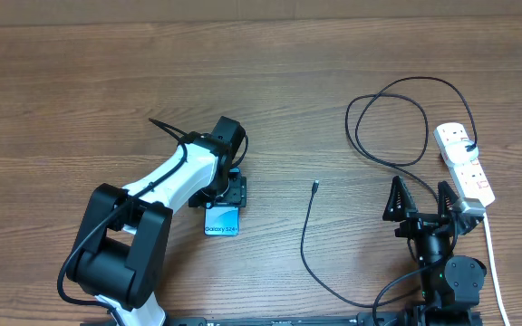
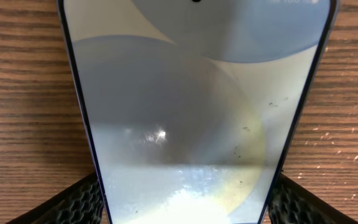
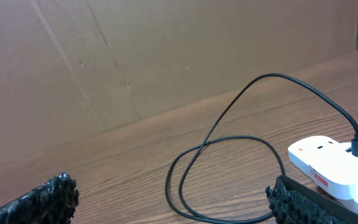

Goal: Plug charger to phone and switch on socket
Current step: 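Close the left gripper on the phone's long edges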

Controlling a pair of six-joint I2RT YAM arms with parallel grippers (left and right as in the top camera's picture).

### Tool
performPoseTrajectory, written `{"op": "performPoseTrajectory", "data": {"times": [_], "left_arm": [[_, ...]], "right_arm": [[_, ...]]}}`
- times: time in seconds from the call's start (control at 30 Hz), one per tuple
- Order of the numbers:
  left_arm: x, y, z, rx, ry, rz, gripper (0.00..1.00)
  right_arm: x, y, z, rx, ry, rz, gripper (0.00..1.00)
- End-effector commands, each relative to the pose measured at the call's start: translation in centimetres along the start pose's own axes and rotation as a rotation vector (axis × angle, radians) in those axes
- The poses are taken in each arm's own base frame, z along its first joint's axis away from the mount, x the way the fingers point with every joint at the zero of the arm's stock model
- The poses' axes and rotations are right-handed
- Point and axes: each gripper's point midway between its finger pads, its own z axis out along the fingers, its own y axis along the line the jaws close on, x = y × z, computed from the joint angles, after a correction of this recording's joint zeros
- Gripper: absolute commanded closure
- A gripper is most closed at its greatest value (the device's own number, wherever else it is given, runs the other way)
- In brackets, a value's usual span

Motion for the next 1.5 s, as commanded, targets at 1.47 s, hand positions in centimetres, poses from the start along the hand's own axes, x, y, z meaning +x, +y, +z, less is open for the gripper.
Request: {"op": "performPoseTrajectory", "data": {"times": [1.47], "left_arm": [[-0.6, -2.1, -4.4, 0.055, 0.066, 0.001, 0.29]], "right_arm": [[0.2, 0.0, 0.0, -0.004, -0.002, -0.005, 0.0]]}}
